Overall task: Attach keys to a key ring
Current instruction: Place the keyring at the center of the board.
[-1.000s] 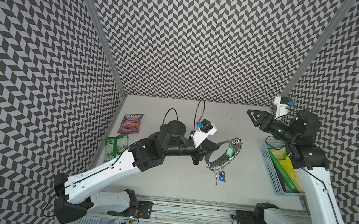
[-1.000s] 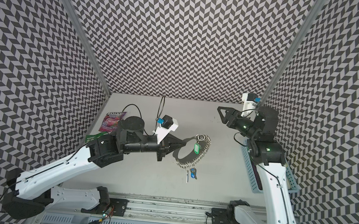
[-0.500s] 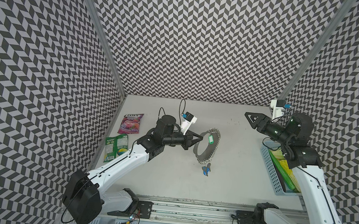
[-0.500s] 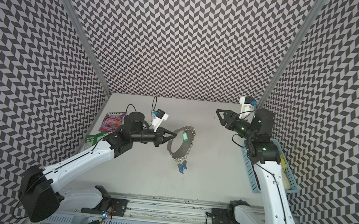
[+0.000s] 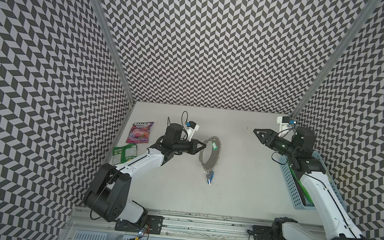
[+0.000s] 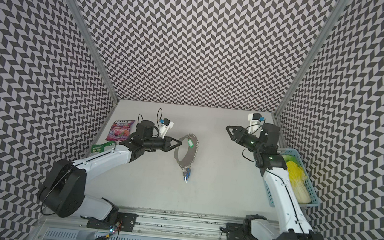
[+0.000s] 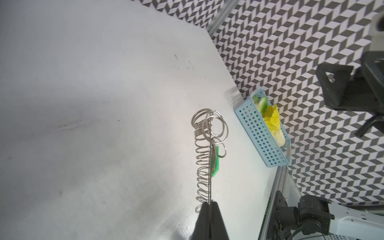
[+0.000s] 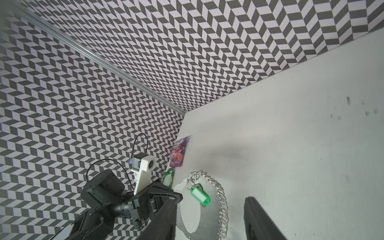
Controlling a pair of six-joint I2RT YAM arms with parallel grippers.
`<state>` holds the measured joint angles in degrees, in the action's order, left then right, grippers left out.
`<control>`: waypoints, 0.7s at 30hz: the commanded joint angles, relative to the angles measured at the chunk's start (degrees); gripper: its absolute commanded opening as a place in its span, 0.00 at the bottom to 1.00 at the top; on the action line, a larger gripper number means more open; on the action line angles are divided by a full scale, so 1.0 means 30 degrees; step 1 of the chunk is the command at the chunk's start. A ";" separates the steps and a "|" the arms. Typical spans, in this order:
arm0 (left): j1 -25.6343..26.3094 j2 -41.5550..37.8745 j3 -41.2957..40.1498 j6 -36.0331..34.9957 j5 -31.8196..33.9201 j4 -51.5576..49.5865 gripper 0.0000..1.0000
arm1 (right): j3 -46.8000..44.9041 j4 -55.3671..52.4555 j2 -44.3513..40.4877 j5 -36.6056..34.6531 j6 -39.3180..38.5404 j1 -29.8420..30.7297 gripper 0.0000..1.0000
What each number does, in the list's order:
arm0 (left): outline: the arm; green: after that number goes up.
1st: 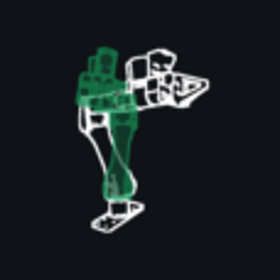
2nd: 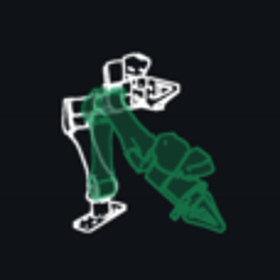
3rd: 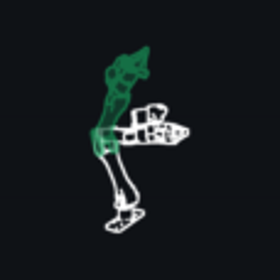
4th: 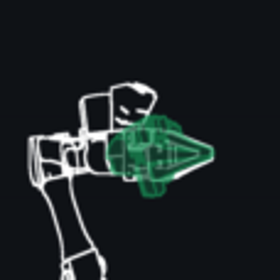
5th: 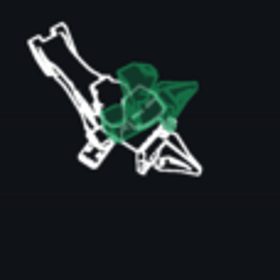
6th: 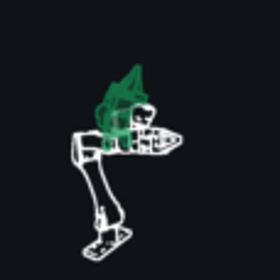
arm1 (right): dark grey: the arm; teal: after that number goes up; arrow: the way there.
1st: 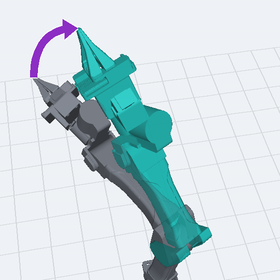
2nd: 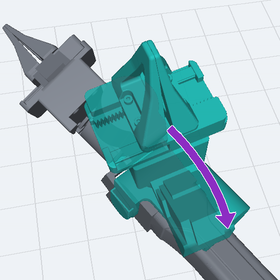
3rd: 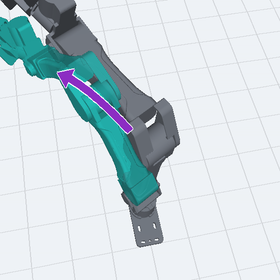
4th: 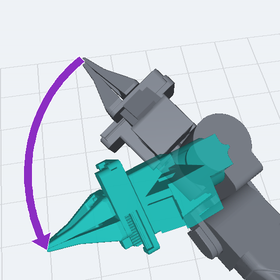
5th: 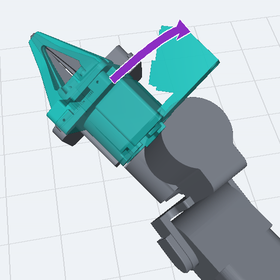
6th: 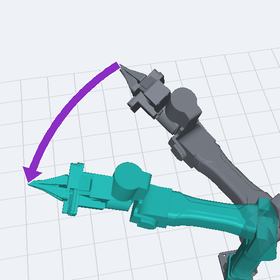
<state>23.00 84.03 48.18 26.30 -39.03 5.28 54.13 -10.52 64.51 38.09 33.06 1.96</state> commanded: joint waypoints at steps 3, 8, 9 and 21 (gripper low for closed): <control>-0.0960 0.1168 -0.0619 0.0790 -0.0794 0.2518 0.00 | -0.0348 0.2380 0.0996 0.0677 -0.0054 -0.0088 0.54; -0.1707 0.1907 -0.0896 0.0608 0.0108 0.2426 0.00 | -0.0603 0.2409 0.1939 0.0704 -0.0802 -0.0009 0.54; -0.1871 0.1985 -0.0968 0.0463 0.0343 0.2310 0.00 | -0.0639 0.2445 0.2120 0.0643 -0.0935 -0.0011 0.54; -0.3550 0.3639 -0.0534 -0.1411 0.3588 0.0134 0.00 | -0.1398 0.3224 0.4269 0.0459 -0.1914 -0.0017 0.54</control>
<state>12.95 93.36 45.87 26.24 -33.01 8.03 50.43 -5.26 76.69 39.44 28.56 1.96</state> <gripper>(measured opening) 0.051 0.539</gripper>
